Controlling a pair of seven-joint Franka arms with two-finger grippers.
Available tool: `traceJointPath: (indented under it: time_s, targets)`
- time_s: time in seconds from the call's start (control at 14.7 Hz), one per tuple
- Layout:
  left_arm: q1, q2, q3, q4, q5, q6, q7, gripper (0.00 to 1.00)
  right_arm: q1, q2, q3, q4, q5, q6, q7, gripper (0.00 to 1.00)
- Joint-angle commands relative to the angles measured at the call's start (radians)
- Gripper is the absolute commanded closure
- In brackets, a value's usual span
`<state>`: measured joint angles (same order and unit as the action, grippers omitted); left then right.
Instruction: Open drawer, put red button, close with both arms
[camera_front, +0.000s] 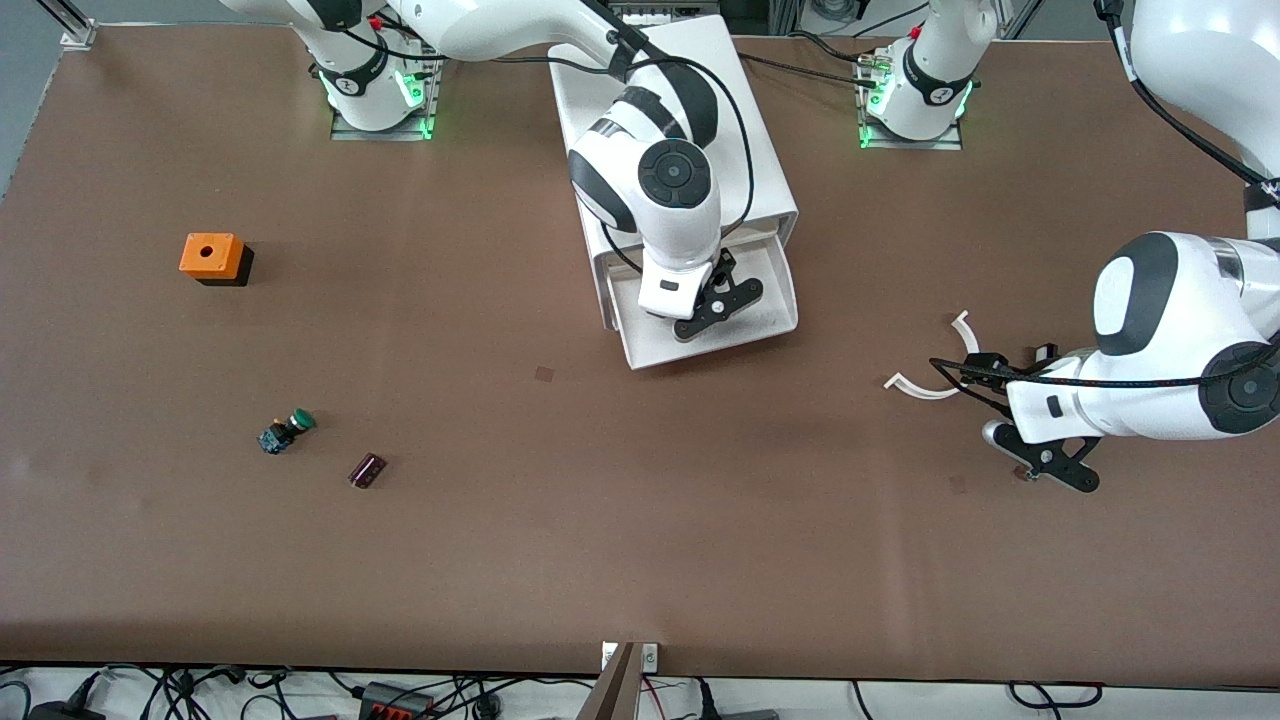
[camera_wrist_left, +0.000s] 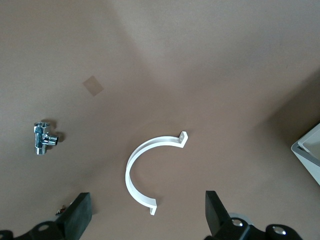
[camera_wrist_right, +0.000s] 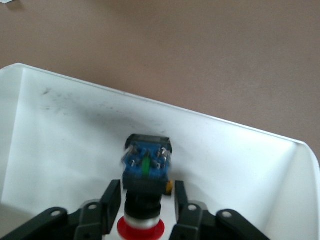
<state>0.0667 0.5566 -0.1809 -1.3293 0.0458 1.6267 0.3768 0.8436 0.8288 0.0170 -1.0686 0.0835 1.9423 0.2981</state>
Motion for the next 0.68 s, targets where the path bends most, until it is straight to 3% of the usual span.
traceJointPath:
  time_s: [0.0, 0.14, 0.34, 0.61]
  targets:
    - [-0.002, 0.009, -0.002, 0.007, 0.023, 0.002, -0.004, 0.0, 0.005, 0.012, 0.001, 0.039, 0.002, -0.02, 0.021, 0.0]
    - [-0.001, 0.022, -0.002, 0.009, 0.025, 0.01, 0.013, 0.0, 0.005, 0.007, -0.006, 0.041, 0.004, -0.011, 0.024, 0.0]
    - [0.002, 0.028, -0.002, 0.007, 0.022, 0.027, 0.008, 0.0, -0.029, 0.003, -0.009, 0.137, 0.005, -0.013, 0.064, 0.0]
    - [0.002, 0.026, -0.006, -0.022, -0.04, 0.085, -0.151, 0.0, -0.165, -0.054, -0.011, 0.165, -0.001, -0.087, 0.052, 0.0]
